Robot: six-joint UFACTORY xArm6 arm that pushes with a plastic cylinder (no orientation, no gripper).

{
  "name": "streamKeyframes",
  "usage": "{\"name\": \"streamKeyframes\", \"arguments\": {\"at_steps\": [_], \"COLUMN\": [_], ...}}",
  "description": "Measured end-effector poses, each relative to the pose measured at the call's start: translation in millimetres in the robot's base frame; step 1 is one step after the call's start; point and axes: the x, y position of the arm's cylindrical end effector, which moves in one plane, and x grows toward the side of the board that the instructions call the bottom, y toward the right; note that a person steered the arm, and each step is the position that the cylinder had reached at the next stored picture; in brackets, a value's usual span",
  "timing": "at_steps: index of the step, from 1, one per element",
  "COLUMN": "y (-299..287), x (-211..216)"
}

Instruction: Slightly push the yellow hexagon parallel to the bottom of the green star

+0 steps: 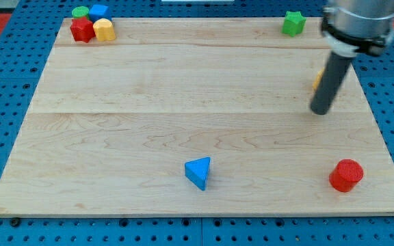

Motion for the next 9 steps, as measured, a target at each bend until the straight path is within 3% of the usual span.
{"name": "streamKeyframes", "arguments": {"at_steps": [1,4,5,6,7,9], "y": [35.7,-26.5,-14.6,44.5,45.6,-15.8], "x": [-8.0,-43.9,-24.6,-11.4,-37.3,-66.0]}}
